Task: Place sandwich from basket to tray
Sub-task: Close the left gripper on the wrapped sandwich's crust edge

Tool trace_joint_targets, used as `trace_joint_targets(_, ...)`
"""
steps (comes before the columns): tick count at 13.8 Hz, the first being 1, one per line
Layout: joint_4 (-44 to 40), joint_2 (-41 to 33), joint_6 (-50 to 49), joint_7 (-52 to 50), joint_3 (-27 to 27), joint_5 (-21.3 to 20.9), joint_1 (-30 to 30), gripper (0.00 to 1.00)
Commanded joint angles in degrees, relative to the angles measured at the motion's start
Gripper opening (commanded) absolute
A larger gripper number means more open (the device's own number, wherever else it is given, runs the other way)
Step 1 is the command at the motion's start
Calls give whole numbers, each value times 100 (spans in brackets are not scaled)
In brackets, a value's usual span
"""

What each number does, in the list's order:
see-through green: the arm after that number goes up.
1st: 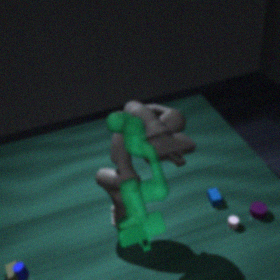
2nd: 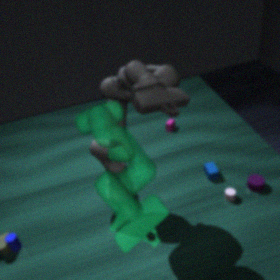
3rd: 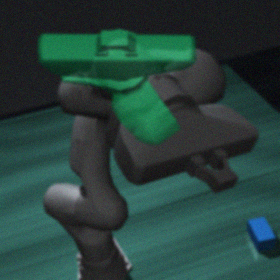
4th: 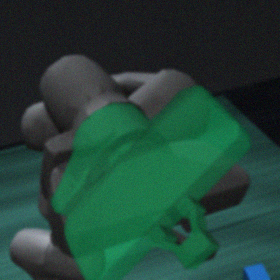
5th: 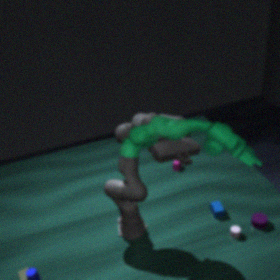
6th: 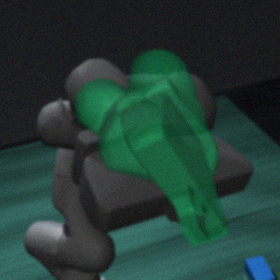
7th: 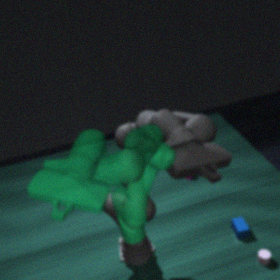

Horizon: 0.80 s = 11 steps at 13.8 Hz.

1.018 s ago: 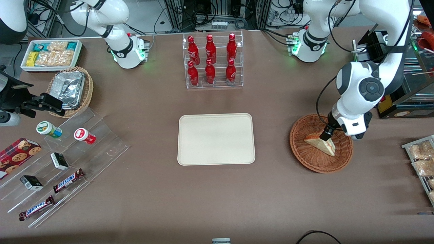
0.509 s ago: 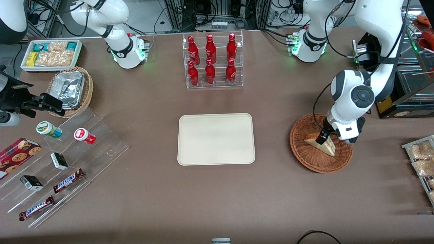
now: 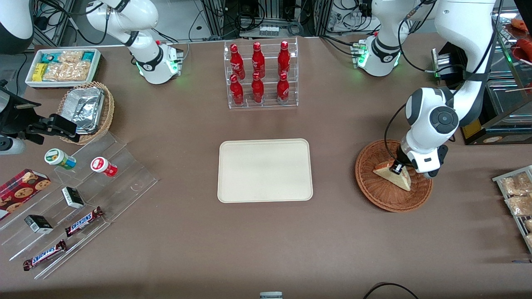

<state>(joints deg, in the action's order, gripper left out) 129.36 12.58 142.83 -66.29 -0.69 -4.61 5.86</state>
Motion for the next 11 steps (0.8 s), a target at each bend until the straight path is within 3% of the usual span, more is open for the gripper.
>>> trace_joint_targets(1, -16, -202, -79, -139, 34, -136, 47, 0)
trace_joint_targets(6, -567, -721, -1745, -25, -62, -382, 143, 0)
trace_joint_targets(11, -2359, -713, -4023, 519, -685, -278, 240, 0)
